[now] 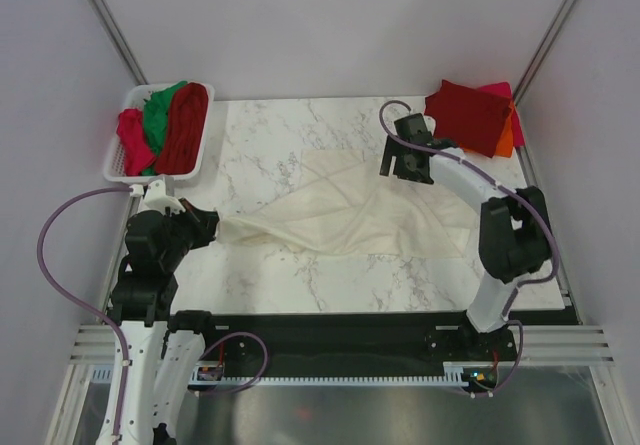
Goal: Fold and stack the t-shirts
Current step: Flatten the tshirt out
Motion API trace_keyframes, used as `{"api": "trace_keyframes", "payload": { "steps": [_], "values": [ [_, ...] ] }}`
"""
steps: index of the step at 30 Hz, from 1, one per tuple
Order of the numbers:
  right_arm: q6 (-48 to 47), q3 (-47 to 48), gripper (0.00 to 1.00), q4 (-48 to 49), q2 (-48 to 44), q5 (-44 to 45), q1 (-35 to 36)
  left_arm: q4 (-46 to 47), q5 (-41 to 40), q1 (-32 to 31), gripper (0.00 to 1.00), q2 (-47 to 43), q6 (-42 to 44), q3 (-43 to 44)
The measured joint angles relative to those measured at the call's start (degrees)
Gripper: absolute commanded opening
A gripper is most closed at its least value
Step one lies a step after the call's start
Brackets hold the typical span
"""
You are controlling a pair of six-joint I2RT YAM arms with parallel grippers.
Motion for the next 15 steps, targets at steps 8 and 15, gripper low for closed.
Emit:
{"api": "trace_keyframes", "payload": {
  "steps": [8,15],
  "values": [
    [-2.1,16.9,0.78,-1.1,16.1,1.9,-0.8,0.0,0.0,0.0,0.02,0.5,0.0,0.0],
    [-1.9,17.7,0.66,-2.0,17.6,2.0,-1.5,0.0,-0.4,0.0,0.02,0.5,0.0,0.0]
  ]
}}
